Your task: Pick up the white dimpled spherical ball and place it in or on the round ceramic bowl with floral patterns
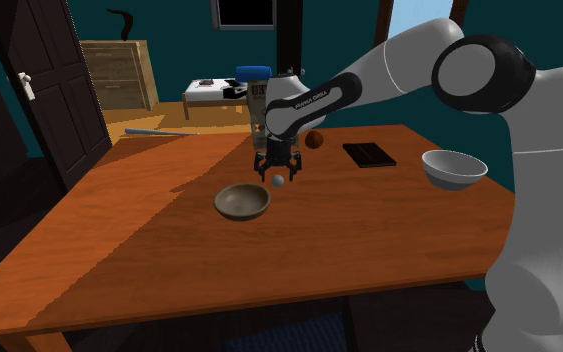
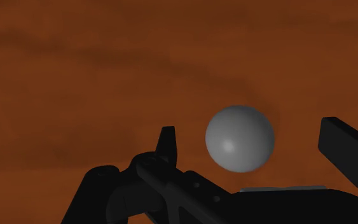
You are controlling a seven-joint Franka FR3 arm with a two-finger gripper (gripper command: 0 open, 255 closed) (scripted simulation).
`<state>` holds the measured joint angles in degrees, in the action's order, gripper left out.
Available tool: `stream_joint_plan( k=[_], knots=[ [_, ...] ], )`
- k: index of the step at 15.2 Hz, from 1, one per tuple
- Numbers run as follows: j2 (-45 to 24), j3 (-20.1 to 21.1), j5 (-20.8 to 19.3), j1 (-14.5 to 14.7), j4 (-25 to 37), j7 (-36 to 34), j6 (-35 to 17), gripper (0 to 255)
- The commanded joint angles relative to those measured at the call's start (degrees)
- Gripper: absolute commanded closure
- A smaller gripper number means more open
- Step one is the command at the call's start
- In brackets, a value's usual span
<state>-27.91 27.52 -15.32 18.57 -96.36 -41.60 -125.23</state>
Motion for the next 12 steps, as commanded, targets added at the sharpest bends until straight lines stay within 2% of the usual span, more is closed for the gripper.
stream_joint_plan(
  k=[1,5,6,12],
  knots=[
    [0.0,0.0,0.0,0.0,0.0,0.0,-0.1,0],
    [0.0,0.0,0.0,0.0,0.0,0.0,-0.1,0],
    [0.0,0.0,0.0,0.0,0.0,0.0,-0.1,255],
    [0.0,0.0,0.0,0.0,0.0,0.0,-0.1,255]
  ],
)
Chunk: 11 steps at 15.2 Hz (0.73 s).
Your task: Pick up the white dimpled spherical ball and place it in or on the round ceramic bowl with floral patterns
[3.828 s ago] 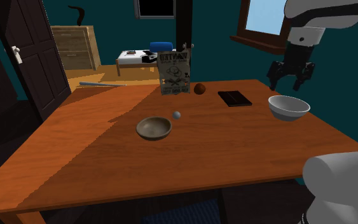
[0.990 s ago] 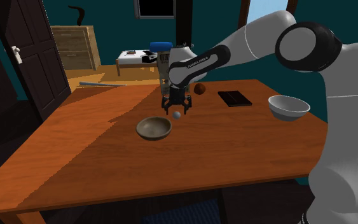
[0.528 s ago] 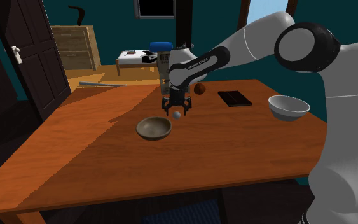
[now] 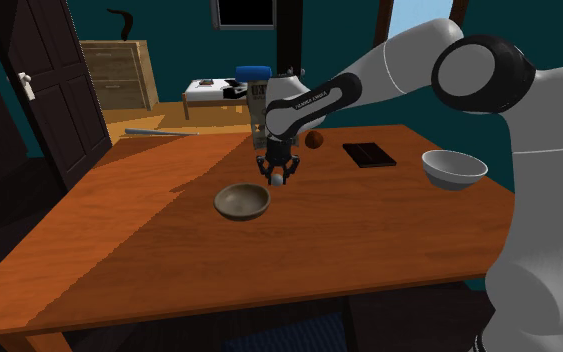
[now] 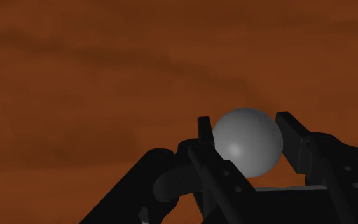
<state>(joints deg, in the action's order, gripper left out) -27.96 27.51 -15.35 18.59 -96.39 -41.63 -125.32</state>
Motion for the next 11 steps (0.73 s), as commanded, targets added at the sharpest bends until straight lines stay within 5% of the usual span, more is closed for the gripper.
stream_joint_plan(
  k=[1,11],
  knots=[
    [0.0,0.0,0.0,0.0,0.0,0.0,0.0,255],
    [2.5,0.9,1.6,-0.4,2.7,1.0,4.9,255]
  ],
)
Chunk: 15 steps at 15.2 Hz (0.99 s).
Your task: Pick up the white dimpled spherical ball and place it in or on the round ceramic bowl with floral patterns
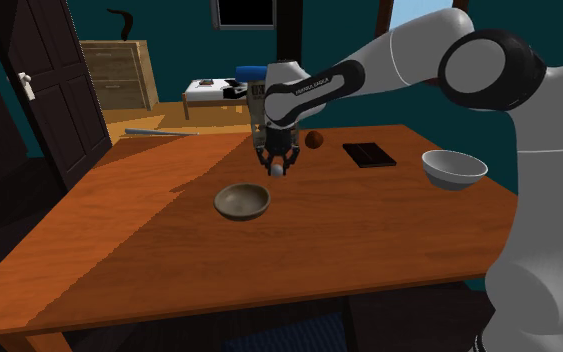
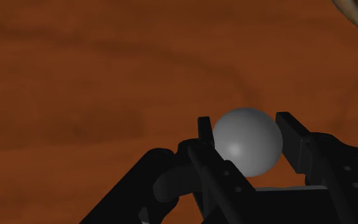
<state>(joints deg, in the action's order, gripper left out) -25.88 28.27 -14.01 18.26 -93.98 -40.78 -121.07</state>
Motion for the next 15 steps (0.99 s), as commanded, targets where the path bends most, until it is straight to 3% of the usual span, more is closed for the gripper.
stream_joint_plan(
  k=[1,15],
  knots=[
    [0.7,0.2,0.4,-0.1,0.7,0.3,1.3,255],
    [3.1,1.1,2.2,-0.1,8.0,1.5,10.7,255]
  ],
)
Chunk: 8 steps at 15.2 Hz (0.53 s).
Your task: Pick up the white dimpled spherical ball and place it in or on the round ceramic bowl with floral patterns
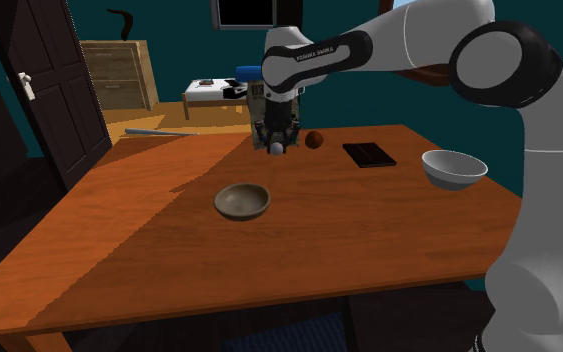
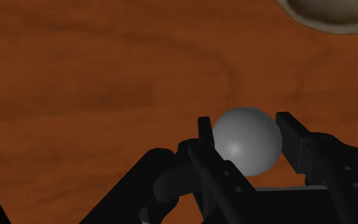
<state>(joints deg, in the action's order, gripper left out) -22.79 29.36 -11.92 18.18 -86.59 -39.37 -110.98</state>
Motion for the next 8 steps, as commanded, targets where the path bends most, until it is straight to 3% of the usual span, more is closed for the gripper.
stream_joint_plan(
  k=[1,8],
  knots=[
    [0.7,0.4,0.2,0.6,-0.4,-0.9,0.3,255],
    [3.9,3.0,0.2,5.3,-4.7,-8.9,-0.6,255]
  ],
)
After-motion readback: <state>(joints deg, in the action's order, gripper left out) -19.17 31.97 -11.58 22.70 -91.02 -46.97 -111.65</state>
